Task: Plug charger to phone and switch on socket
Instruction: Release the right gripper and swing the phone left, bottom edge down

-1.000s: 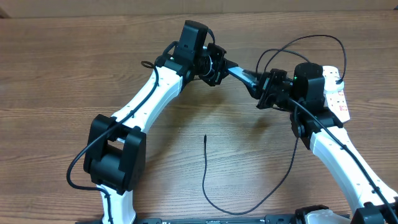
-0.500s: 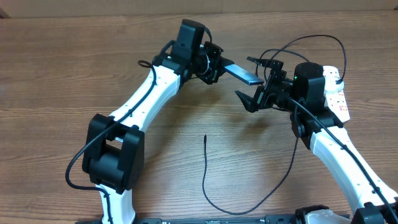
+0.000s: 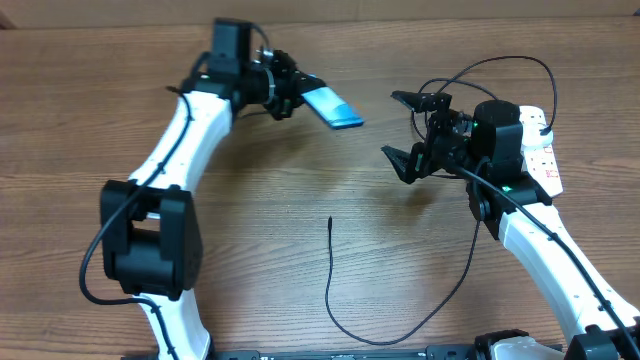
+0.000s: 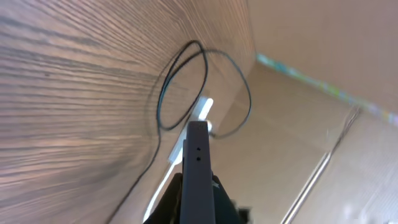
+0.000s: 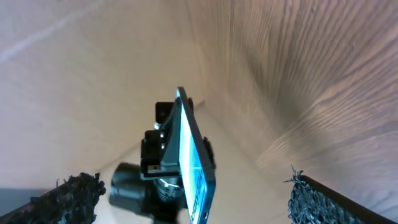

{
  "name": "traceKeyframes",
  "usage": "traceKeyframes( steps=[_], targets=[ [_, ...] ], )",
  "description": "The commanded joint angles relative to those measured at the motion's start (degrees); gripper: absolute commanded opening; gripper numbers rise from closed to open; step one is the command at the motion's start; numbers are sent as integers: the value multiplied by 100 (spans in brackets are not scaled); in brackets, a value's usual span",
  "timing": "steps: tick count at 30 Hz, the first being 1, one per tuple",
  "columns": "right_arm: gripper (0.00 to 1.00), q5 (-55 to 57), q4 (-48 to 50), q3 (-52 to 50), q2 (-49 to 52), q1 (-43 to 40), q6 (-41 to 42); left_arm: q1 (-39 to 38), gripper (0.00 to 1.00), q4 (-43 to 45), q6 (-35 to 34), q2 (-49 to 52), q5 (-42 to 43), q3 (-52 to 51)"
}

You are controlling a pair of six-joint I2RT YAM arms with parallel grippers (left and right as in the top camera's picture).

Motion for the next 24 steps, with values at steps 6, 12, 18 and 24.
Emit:
traceKeyframes(
  steps=[6,12,18,24],
  targets=[
    [100,-529,-186,125,-26,9,-2240,621,4,-310,3230,-195,2557,138],
    [100,-903,-205,146,-26,11,-2798,916,4,-308,3842,-195,3567,138],
    [99,-920,-861,468,-26,31,-3353,1226,4,-304,3871,-195,3716,138],
    [100,57,-2865,1362,-26,308,-4544,1552,4,-299,3930,-195,3727,138]
  ],
)
